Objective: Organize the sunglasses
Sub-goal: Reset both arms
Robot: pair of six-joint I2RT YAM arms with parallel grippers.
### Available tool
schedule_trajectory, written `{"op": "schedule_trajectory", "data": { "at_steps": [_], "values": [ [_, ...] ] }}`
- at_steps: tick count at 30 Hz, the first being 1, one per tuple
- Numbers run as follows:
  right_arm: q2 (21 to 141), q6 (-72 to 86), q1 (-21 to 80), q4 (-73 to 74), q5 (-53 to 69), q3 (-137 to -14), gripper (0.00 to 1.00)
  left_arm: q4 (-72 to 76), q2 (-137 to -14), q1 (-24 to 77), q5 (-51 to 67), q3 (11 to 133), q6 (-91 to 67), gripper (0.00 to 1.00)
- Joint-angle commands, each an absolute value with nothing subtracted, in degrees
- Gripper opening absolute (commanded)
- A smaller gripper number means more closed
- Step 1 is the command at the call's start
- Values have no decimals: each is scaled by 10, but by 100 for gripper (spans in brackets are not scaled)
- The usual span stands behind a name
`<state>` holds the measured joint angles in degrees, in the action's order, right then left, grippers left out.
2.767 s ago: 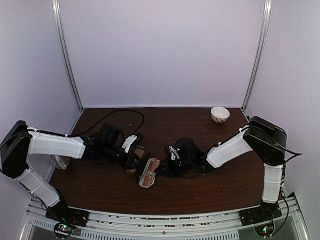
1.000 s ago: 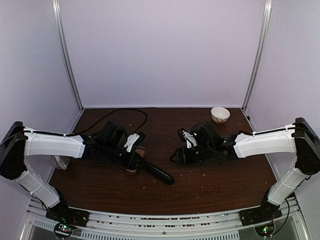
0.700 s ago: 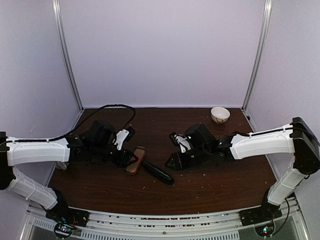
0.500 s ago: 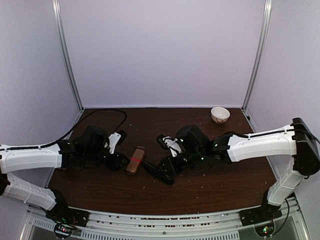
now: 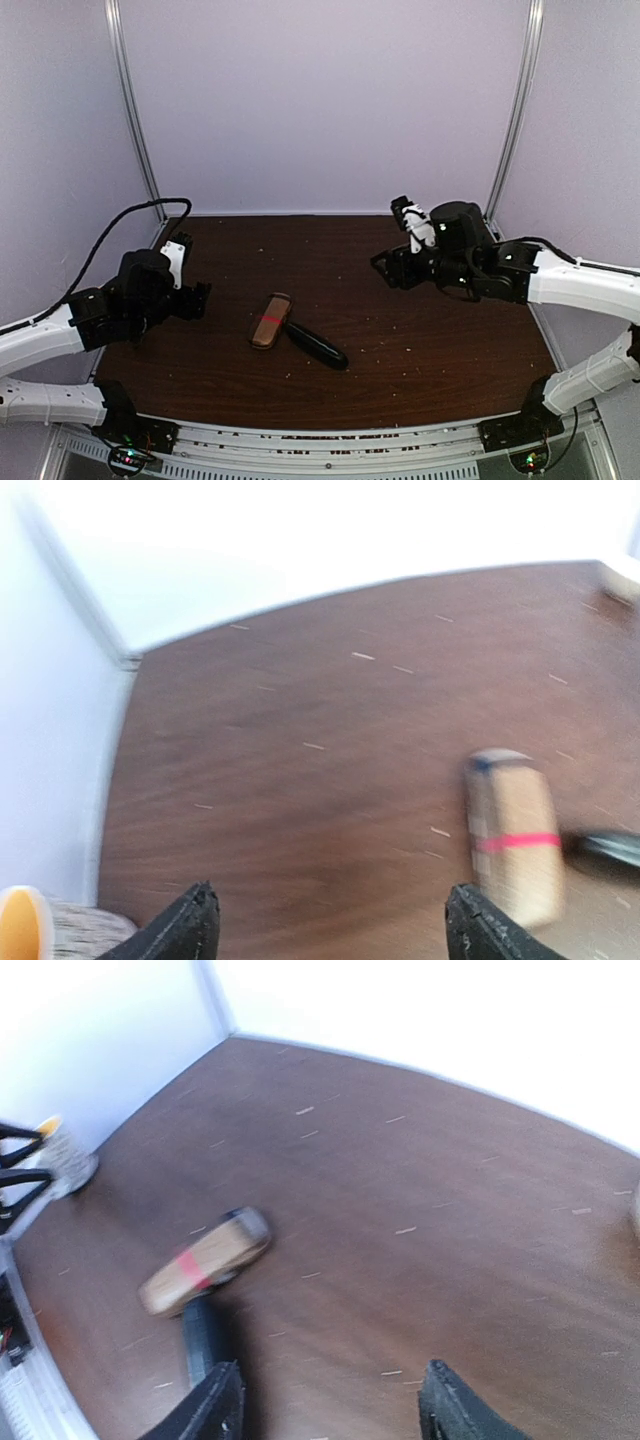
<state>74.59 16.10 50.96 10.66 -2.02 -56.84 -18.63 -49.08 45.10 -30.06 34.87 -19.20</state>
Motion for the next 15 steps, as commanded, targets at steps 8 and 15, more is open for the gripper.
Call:
{"op": "schedule_trajectory", "data": {
  "at_steps": [8,15],
  "values": [
    [551,112,302,80,-222,-417,65,-21,-514,347,-517,323,-69,82],
    [474,92,204,-53,-282,-278,64,168,-558,221,-475,262,-4,82]
  ]
}}
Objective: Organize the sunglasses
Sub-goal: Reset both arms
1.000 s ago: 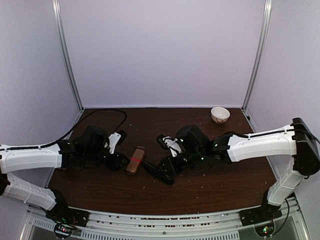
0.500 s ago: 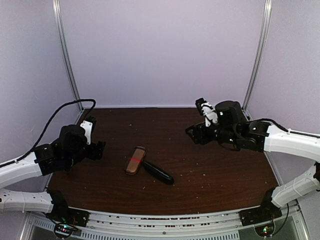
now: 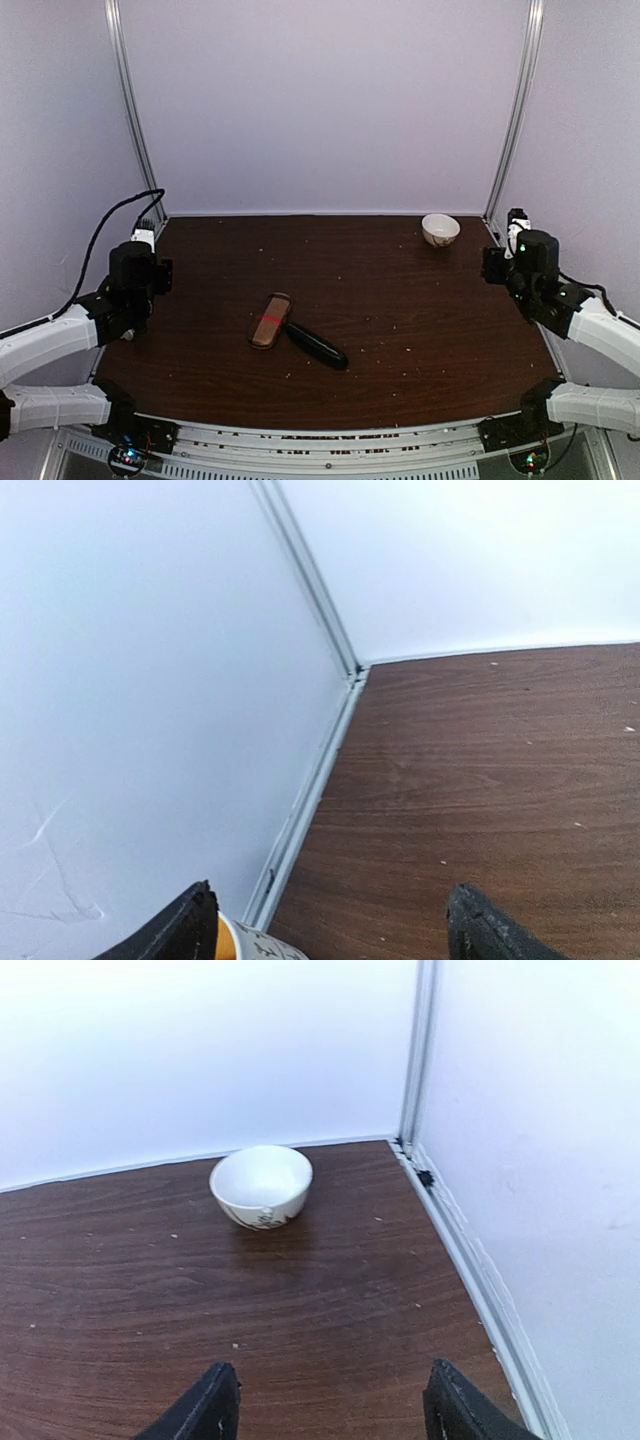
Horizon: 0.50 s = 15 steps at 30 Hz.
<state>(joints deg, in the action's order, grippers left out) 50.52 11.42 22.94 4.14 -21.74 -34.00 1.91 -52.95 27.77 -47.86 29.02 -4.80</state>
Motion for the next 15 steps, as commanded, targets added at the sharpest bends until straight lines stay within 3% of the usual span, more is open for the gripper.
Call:
{"op": "schedule_trajectory", "data": {
  "at_steps": [1,8,15],
  "values": [
    [468,85,200,-78,-296,-257,64,195,-571,206,-470,254,0,82],
    [488,6,174,-306,-309,-127,59,385,-691,148,-422,214,68,86],
    [595,-34,136,-477,-237,-98,58,483,-739,95,-298,201,82,93]
  ]
}}
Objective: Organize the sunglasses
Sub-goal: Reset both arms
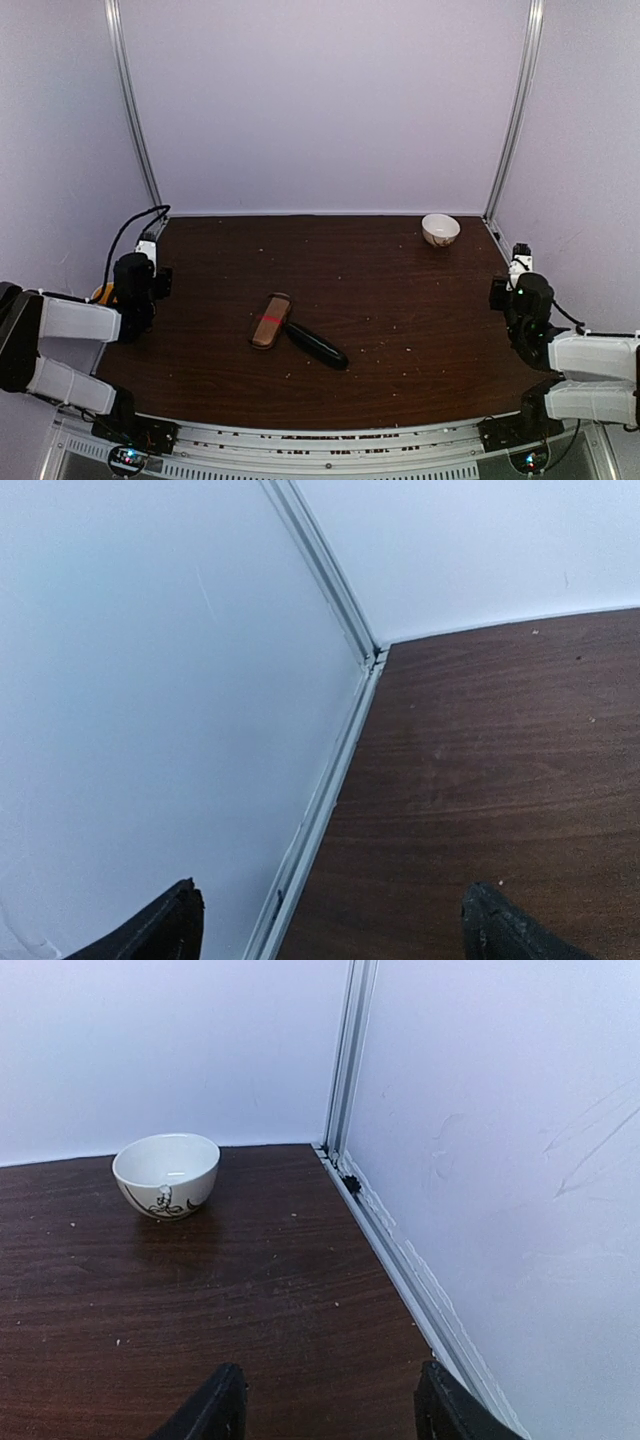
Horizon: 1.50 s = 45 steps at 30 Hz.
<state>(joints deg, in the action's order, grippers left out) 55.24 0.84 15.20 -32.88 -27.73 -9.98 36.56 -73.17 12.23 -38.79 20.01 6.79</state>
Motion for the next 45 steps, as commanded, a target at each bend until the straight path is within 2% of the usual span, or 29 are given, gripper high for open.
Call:
{"op": "schedule_trajectory", "data": {
  "at_steps": [1,6,11,15,18,19,20,21,45],
  "values": [
    [605,-41,134,-479,-221,-104,58,478,-744,86,-276,206,78,93],
    [674,-36,105,-593,-169,-107,59,540,-791,44,-195,207,54,93],
    [778,-9,61,-713,-88,-102,59,524,-792,9,-148,210,23,94],
    [777,-12,54,-643,-57,-131,62,563,-812,-13,-100,196,11,94],
    [776,3,48,-615,-68,-146,72,571,-815,-14,-93,193,14,95],
    [778,3,47,-620,-71,-144,79,570,-815,-14,-93,193,14,95],
    [781,1,47,-631,-73,-142,97,569,-815,-13,-94,194,14,96],
    [779,1,47,-628,-74,-143,100,569,-815,-14,-94,193,14,96],
    [780,0,47,-627,-73,-143,100,584,-816,-12,-92,186,19,98]
  ]
}}
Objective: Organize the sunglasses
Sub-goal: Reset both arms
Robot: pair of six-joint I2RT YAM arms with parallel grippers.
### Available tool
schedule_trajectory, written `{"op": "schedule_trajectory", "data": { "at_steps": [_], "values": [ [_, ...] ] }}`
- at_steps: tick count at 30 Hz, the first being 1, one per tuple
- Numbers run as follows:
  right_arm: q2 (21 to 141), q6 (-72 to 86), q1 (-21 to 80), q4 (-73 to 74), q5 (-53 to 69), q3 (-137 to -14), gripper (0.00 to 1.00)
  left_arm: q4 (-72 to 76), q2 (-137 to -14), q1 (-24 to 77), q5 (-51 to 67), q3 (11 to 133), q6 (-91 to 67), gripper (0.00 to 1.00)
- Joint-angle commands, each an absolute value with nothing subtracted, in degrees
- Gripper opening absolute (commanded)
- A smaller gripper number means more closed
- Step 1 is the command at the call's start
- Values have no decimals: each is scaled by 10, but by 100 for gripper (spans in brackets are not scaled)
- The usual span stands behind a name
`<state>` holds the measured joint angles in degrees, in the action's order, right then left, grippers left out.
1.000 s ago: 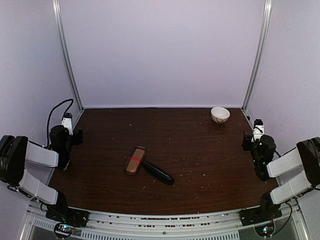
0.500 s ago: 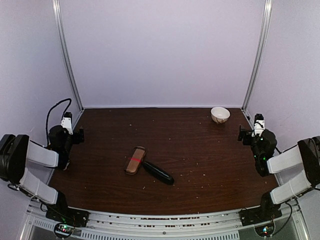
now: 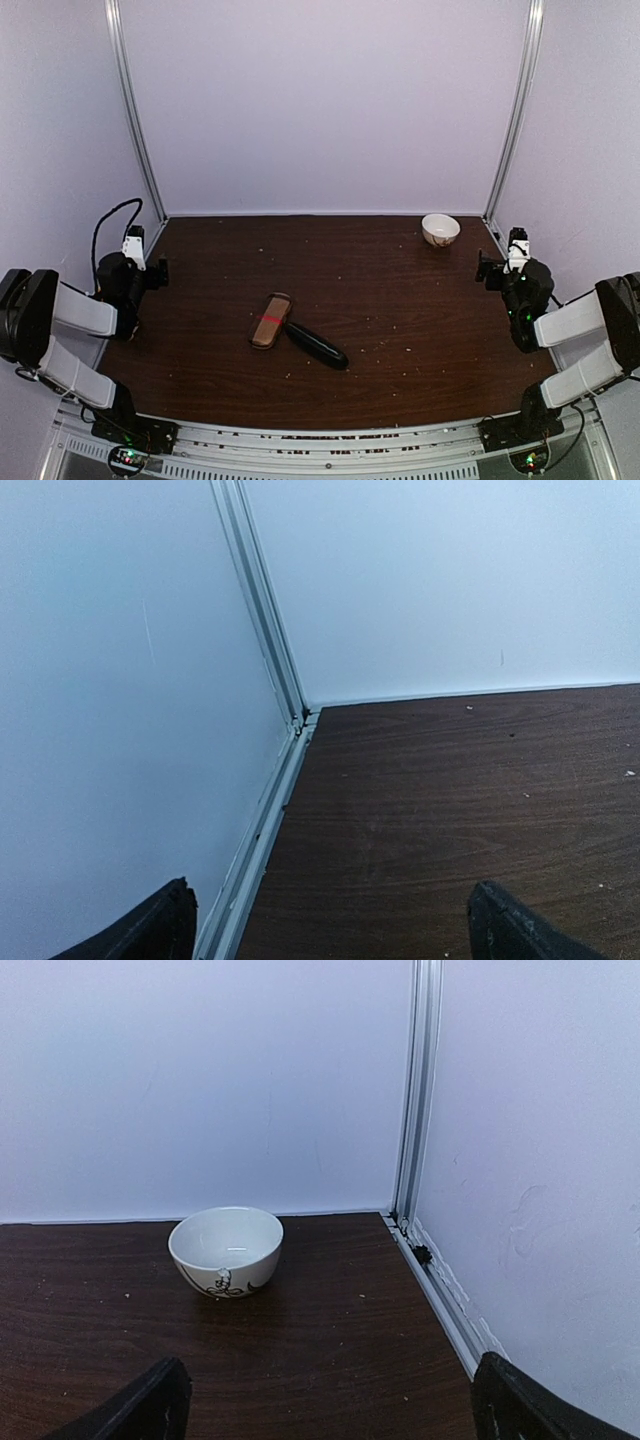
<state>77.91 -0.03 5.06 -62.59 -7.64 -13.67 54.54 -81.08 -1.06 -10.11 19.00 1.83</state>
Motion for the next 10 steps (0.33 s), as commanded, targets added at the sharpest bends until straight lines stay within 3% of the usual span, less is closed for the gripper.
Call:
{"op": "schedule_trajectory", "data": {
  "at_steps": [1,10],
  "values": [
    [780,1,47,-627,-73,-144,100,584,-816,-12,-91,186,18,98],
    [780,1,47,-627,-74,-144,100,584,-816,-12,-90,187,19,98]
  ]
}}
